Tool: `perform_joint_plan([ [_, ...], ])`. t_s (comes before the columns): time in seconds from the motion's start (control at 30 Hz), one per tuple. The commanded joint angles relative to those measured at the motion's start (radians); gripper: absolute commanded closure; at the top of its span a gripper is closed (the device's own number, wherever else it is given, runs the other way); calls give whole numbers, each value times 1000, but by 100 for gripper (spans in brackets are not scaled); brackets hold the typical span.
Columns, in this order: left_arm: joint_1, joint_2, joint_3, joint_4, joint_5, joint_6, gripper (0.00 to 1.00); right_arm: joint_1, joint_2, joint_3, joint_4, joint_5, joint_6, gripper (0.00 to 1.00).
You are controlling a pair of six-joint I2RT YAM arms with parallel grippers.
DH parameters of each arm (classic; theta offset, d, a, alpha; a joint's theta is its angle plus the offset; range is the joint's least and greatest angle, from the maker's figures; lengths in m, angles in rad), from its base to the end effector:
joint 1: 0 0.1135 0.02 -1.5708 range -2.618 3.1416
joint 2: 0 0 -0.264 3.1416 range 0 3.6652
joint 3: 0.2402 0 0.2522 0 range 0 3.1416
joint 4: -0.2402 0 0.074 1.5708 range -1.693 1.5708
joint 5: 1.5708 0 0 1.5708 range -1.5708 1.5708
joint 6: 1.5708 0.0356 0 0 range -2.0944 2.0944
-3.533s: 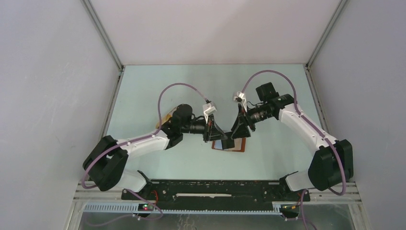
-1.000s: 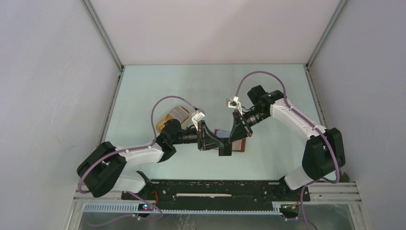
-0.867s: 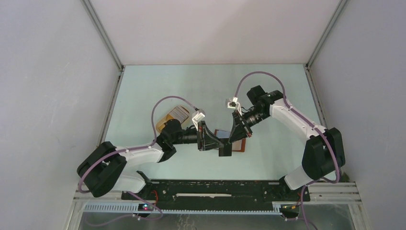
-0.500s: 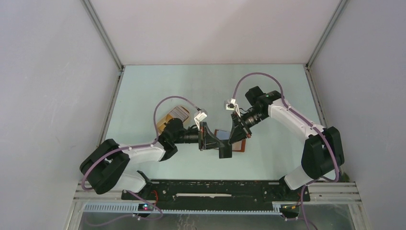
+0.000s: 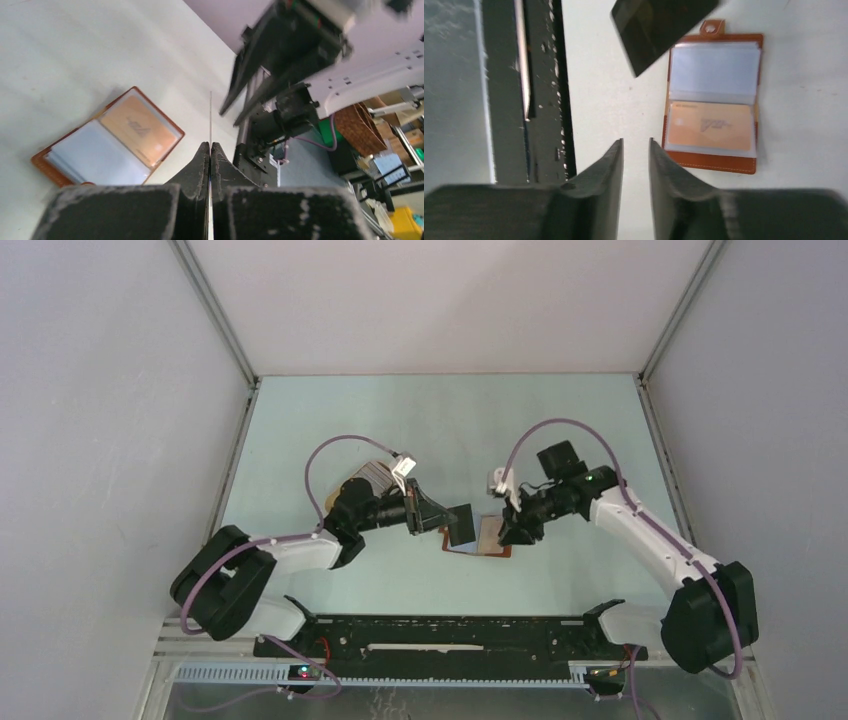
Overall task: Put the credit cards into the card holder
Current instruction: Pick up the credit card from the storage box, then insert the credit card into the card holder.
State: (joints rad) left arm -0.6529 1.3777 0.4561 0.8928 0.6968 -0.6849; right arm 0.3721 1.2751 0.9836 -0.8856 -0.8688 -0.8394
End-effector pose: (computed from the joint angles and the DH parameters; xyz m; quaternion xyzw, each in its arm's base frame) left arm 0.1978 -0.1800 0.2108 0.2271 0.6778 -0.5983 0.3620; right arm 0.2064 0.1097 0.2635 -0.5742 0.6845 0.3604 0.2682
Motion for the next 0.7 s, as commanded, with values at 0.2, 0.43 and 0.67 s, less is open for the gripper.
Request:
perform_joint_plan([
  [0.2,13,131,72,-29,-224,-11,100,210,165,-95,285,419,-85,92],
  [0.43,12,242,103,9,-249,-65,100,218,246,-95,293,532,-75,93],
  [0.67,11,346,152,50,-226,-122,100,217,305,-84,251,563,-95,93],
])
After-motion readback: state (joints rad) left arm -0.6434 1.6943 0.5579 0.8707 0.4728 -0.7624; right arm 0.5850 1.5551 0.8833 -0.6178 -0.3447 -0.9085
